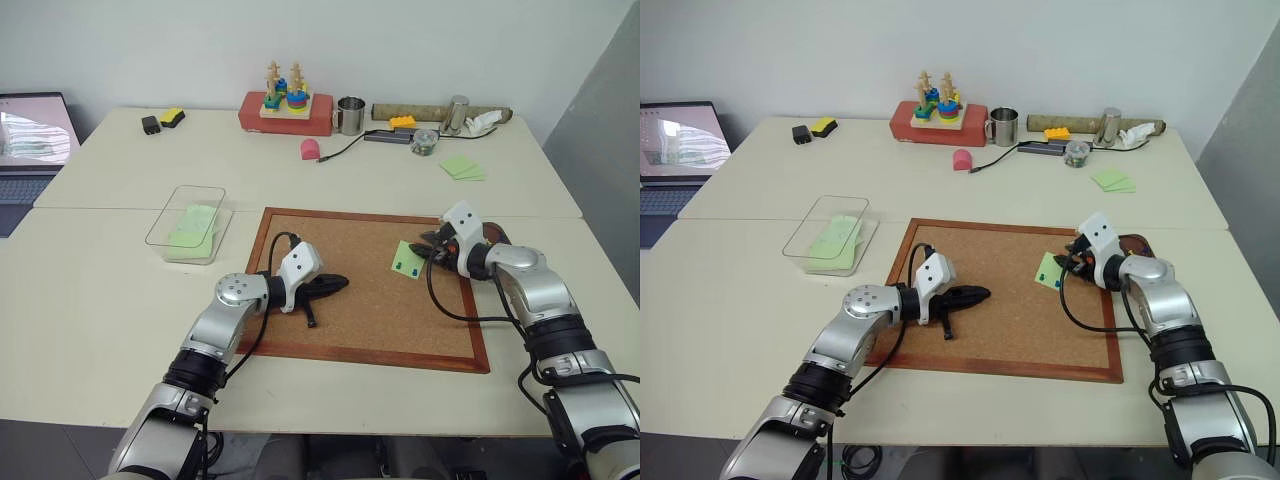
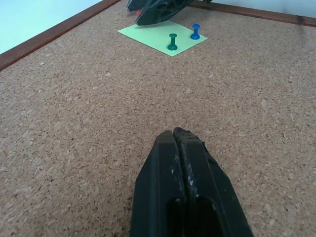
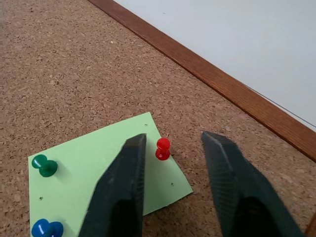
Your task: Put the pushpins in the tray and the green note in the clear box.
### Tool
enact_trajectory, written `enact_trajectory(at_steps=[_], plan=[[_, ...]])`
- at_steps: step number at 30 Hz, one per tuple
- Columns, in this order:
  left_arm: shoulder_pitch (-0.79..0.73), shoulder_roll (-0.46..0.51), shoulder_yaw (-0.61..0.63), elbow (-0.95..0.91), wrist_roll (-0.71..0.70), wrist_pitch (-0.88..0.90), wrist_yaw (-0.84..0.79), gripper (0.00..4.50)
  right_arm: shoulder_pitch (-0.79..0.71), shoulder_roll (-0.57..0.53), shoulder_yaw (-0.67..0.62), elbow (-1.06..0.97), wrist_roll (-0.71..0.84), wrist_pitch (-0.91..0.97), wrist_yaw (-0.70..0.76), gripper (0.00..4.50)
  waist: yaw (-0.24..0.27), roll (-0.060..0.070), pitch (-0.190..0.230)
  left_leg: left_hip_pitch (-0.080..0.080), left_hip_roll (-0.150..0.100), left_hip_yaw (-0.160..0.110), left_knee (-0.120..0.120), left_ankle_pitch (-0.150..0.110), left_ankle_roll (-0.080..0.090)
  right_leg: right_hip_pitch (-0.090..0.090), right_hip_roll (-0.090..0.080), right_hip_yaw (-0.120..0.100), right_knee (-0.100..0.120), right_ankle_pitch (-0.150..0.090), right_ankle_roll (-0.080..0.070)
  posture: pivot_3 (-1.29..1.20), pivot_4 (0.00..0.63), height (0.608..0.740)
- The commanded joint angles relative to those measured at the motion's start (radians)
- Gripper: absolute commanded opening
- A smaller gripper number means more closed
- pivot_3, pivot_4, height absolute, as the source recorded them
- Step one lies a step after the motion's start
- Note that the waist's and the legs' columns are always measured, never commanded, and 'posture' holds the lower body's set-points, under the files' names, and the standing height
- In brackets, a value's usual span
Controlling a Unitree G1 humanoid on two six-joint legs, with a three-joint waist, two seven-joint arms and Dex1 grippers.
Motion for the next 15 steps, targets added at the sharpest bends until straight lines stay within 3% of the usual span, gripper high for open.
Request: enact_trajectory(at_steps=[1,5,15], plan=[[0.009,-0.002,-0.016,-0.003,0.018,0.004,-0.005,0.0,-0.008,-0.003,-0.031,-0.016,0.007,-0.015,0.011,0.67,0.0,0.0,0.0,0.0,0.0,0.0,0.0,0.0,0.0,0.0,0.0,0.0,0.0,0.0,0.0,0.0,0.15,0.74],[0.009,0.002,-0.017,0.002,0.023,0.004,-0.005,0.0,0.006,-0.004,-0.043,-0.055,0.029,0.009,0.025,0.04,0.0,0.0,0.0,0.0,0.0,0.0,0.0,0.0,0.0,0.0,0.0,0.0,0.0,0.0,0.0,0.0,0.15,0.74],[0.032,0.015,-0.027,0.007,0.046,0.008,-0.001,0.0,0.066,-0.005,-0.115,-0.22,0.093,0.082,0.014,0.04,0.0,0.0,0.0,0.0,0.0,-0.001,0.0,0.0,0.0,0.0,0.0,0.0,0.0,0.0,0.0,0.0,0.15,0.74]])
